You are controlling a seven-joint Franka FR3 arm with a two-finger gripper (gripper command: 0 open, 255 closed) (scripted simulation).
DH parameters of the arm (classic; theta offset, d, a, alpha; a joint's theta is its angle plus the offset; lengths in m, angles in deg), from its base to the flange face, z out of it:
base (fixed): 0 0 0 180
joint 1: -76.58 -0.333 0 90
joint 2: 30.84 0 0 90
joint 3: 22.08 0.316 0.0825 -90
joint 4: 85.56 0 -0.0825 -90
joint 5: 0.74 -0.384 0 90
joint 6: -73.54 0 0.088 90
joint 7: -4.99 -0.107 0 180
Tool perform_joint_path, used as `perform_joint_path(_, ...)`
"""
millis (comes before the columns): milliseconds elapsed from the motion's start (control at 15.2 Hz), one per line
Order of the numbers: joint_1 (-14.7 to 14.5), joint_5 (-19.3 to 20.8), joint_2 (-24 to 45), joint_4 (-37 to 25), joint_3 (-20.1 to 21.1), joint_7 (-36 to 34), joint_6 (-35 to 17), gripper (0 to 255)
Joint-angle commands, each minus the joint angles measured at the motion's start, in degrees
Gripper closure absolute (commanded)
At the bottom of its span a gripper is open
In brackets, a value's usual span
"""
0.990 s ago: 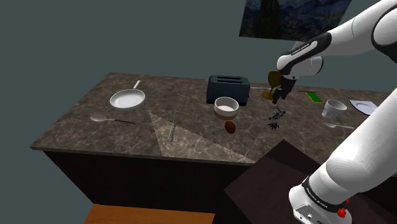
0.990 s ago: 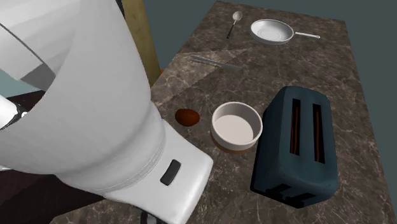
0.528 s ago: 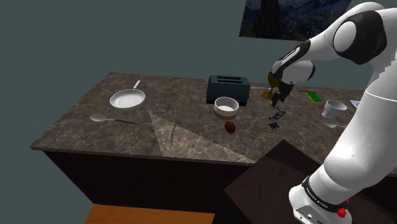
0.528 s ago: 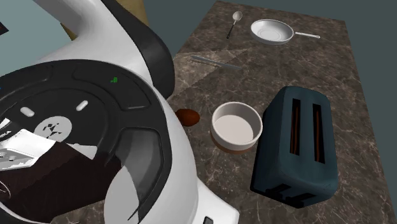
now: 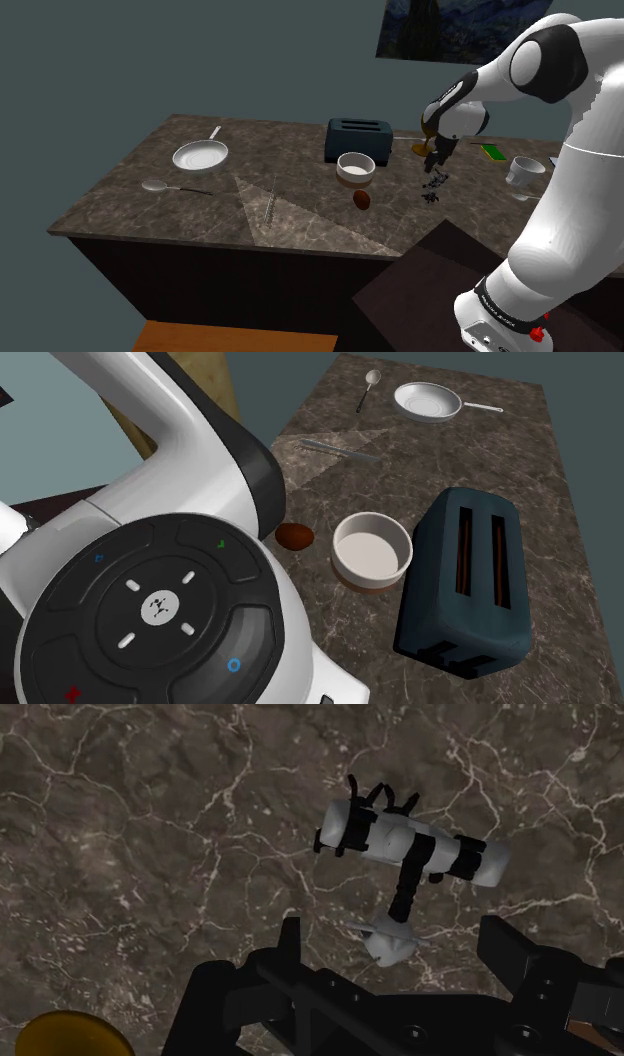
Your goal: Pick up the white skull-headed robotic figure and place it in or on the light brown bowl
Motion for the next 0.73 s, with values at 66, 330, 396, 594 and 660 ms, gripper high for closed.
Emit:
perform_joint_path(66,0.1,-0.1,0.1,0.0,0.0,0.1,-0.1,0)
perform_joint_path(330,0.1,-0.1,0.1,0.0,0.0,0.1,-0.1,255)
perform_joint_path(396,0.1,-0.1,0.1,0.0,0.0,0.1,-0.1,255)
perform_joint_path(594,0.0,-0.1,0.1,0.0,0.0,0.0,-0.1,255)
perform_joint_path(660,0.0,-0.1,0.1,0.0,0.0,0.1,-0.1,255)
